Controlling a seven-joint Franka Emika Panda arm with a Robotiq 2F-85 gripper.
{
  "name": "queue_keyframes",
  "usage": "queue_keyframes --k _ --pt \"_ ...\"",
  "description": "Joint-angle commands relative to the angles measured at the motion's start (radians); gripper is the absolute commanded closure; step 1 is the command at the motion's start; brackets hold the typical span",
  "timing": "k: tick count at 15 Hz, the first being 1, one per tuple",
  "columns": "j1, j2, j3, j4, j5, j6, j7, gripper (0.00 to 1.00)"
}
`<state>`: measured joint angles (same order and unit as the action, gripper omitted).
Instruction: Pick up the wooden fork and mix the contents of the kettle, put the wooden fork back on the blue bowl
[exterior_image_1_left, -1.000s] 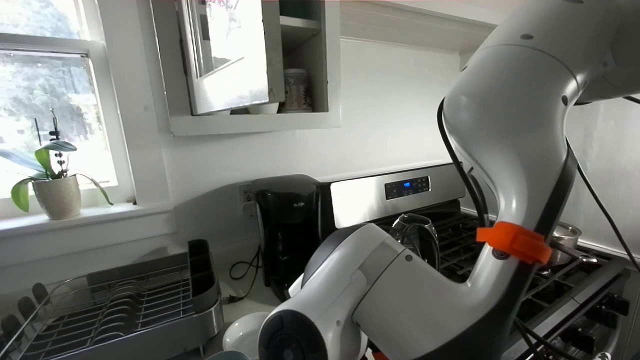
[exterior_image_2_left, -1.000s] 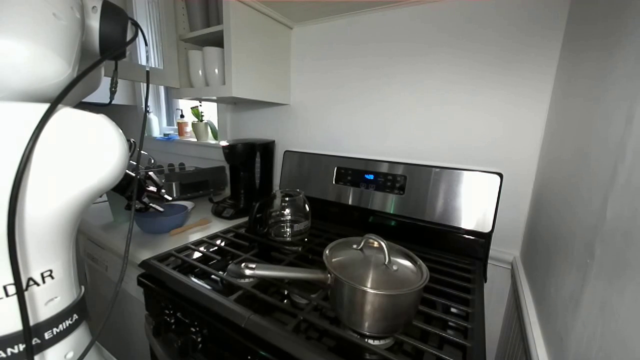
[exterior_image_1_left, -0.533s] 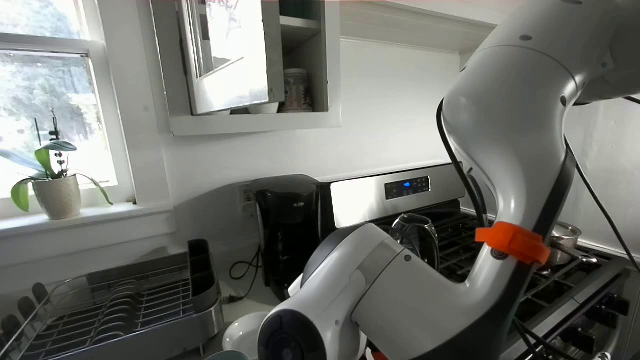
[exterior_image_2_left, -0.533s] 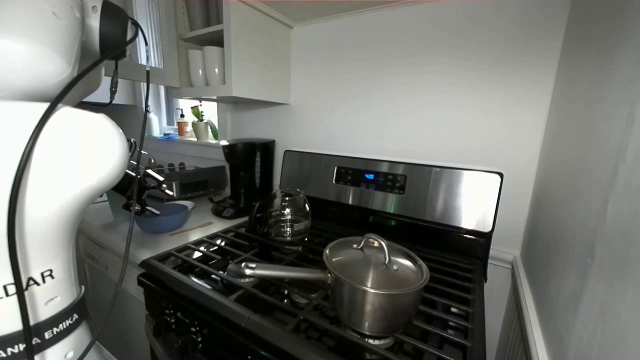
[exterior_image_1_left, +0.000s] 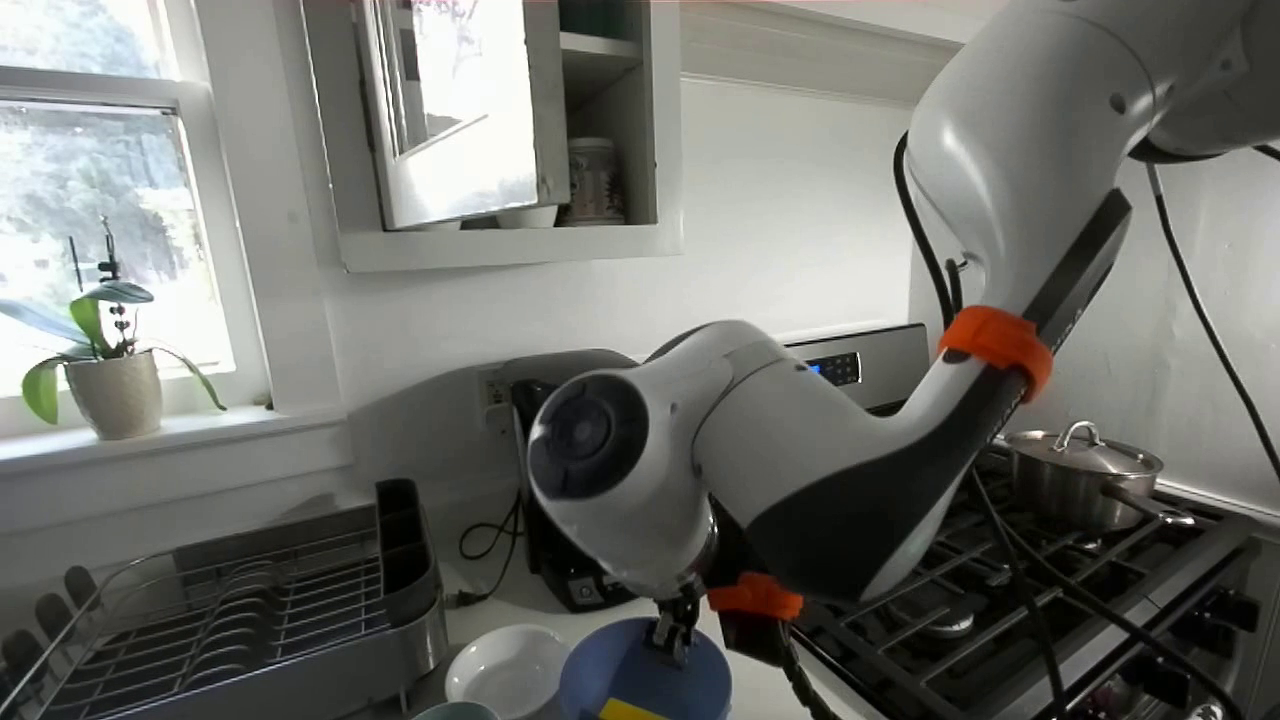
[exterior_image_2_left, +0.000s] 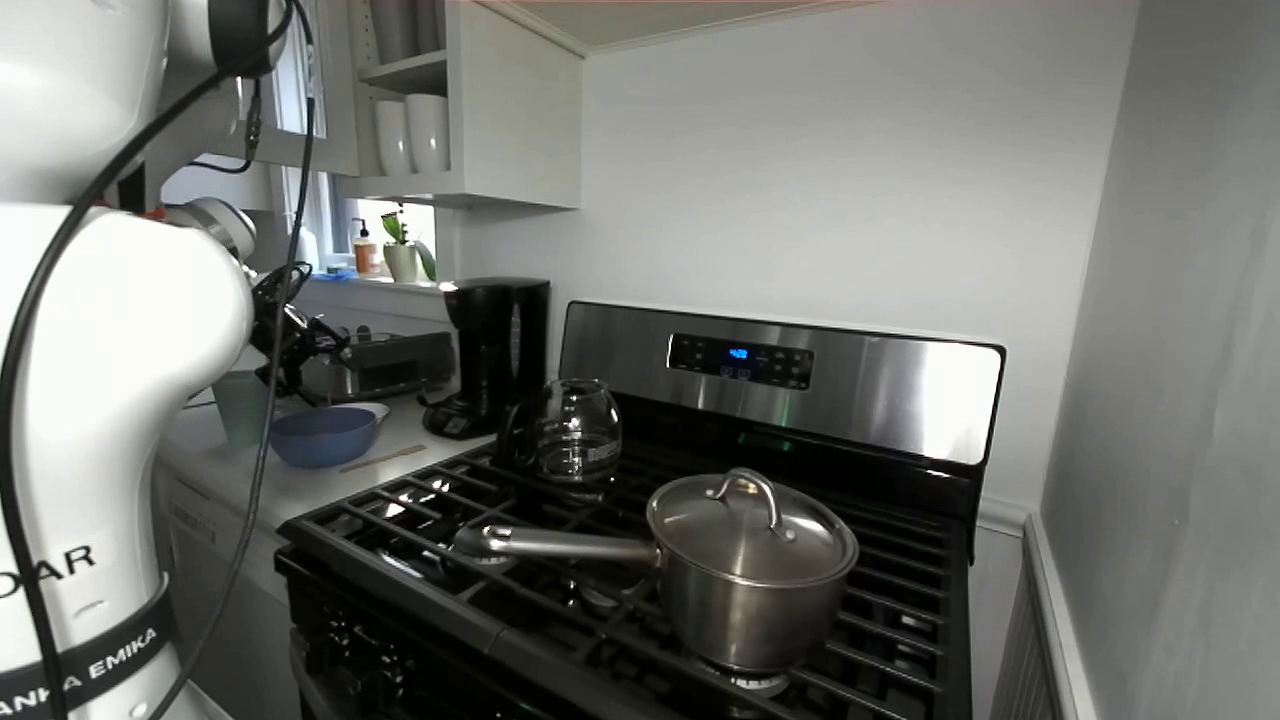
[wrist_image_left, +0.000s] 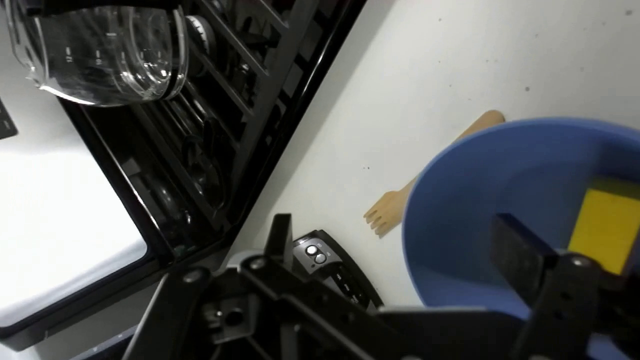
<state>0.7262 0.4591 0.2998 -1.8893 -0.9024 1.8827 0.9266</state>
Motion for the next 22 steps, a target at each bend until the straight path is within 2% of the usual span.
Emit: queue_keyframes --k 1,6,9,11,13,15,16,18,21,22 --pt "-0.112 -0.188 0.024 -0.194 0.111 0.22 -0.026 0.0" --pt "-0.239 -0.347 0.032 -0.383 0.276 0.562 -0.111 0.0" --pt "-0.301 -0.412 0.057 -0.452 0.507 0.695 -0.252 0.0" --pt "-0.36 -0.408 0.118 -0.46 0.662 0.731 -0.317 0.0" --pt "-0.411 -0.406 0.2 -0.415 0.823 0.625 -0.359 0.0" --pt "-0.406 -0.493 0.209 -0.391 0.978 0.482 -0.441 0.0" --pt "-0.362 -0.547 0.163 -0.377 1.039 0.394 -0.476 0.0" --pt "-0.356 -0.606 0.148 -0.321 1.082 0.241 -0.525 0.0" --pt "-0.361 -0.682 0.143 -0.224 1.004 -0.007 -0.5 0.0" --pt "-0.363 -0.636 0.153 -0.262 1.02 0.106 -0.49 0.0"
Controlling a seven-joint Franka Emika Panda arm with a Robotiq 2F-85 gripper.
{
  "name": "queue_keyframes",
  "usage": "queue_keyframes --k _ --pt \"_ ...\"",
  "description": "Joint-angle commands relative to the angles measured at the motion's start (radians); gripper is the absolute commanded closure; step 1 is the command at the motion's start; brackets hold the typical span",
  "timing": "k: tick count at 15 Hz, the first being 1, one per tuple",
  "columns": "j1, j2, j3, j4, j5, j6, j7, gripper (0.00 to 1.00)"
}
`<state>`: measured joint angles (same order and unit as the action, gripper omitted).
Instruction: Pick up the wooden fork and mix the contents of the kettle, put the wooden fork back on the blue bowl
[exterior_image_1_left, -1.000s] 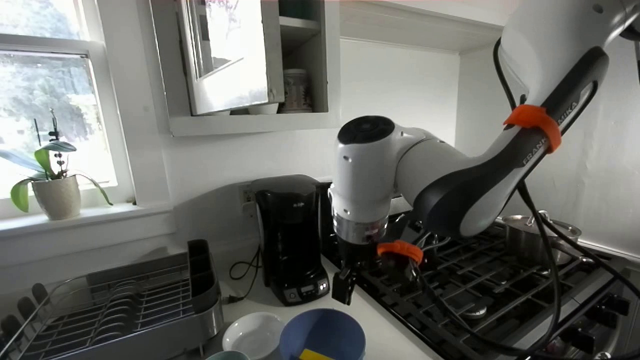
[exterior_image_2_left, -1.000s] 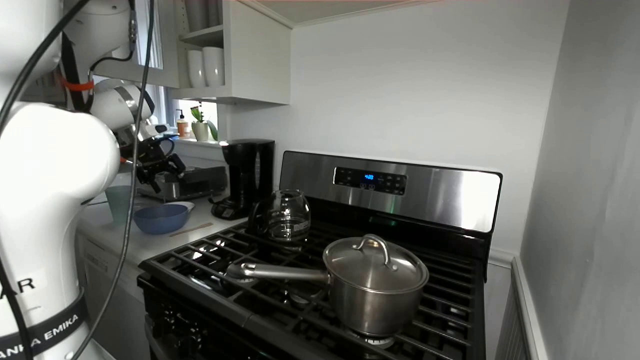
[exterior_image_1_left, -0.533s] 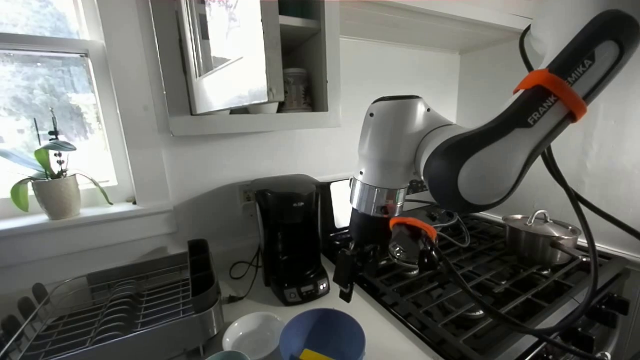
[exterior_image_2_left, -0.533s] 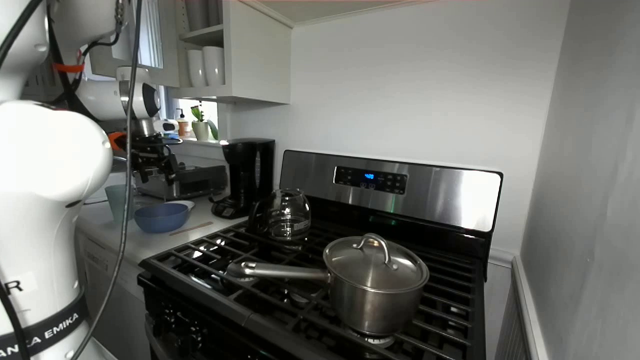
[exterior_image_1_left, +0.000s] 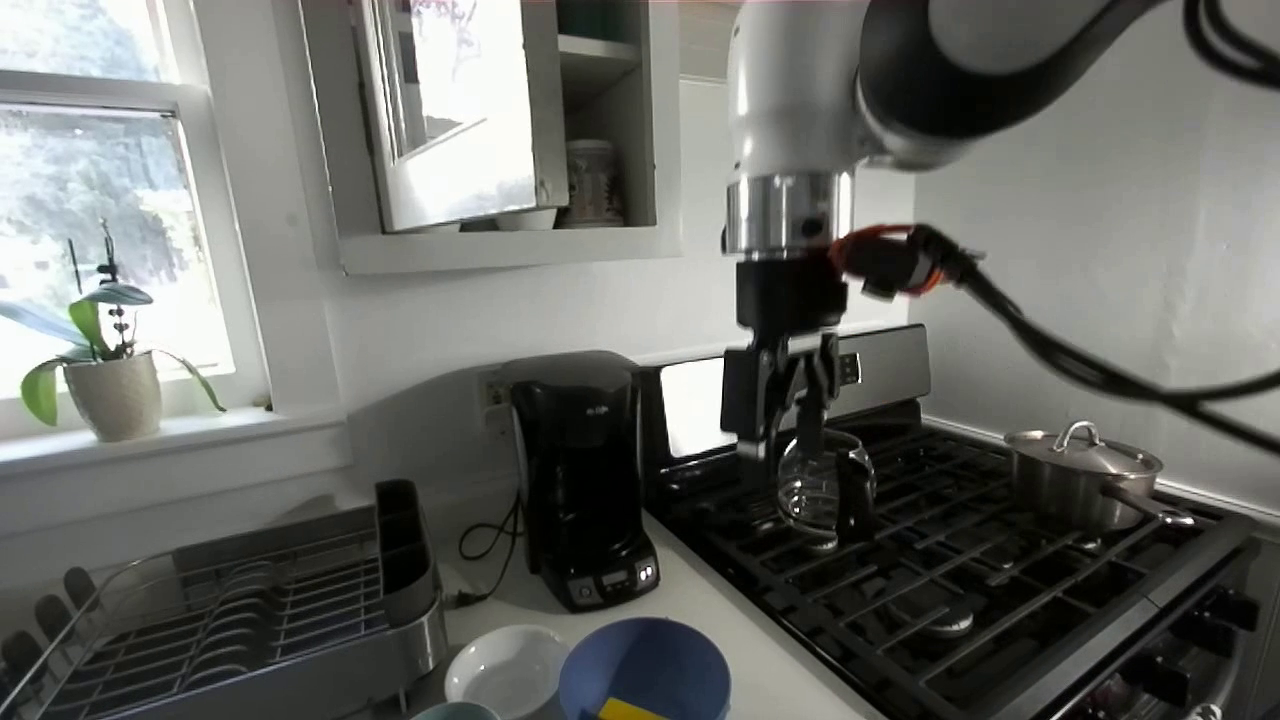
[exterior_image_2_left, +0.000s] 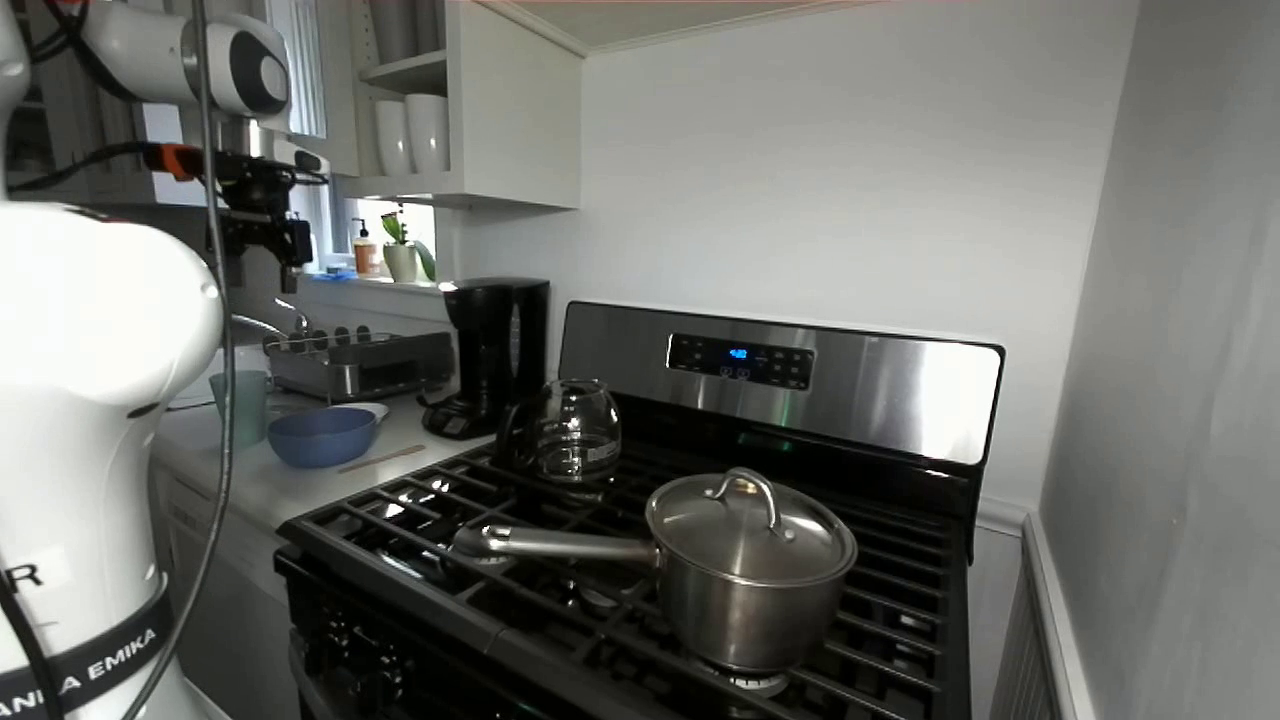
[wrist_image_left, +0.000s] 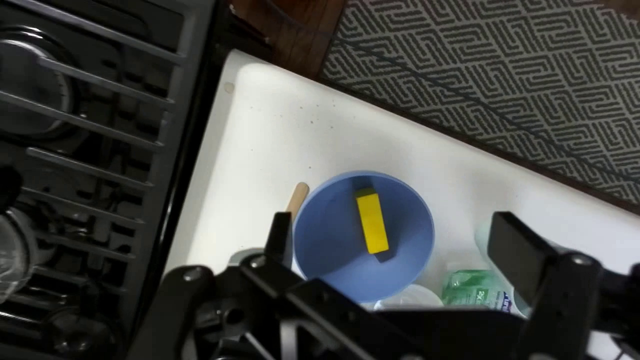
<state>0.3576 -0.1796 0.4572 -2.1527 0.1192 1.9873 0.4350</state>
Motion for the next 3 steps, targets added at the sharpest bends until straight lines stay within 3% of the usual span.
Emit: queue_keyframes --k 1,3 --pt "0.003 -0.025 -0.005 0.025 -0.003 -0.06 0.001 0.0" --pt "0.0 -0.054 -0.004 0.039 -0.002 -0.1 0.001 0.0"
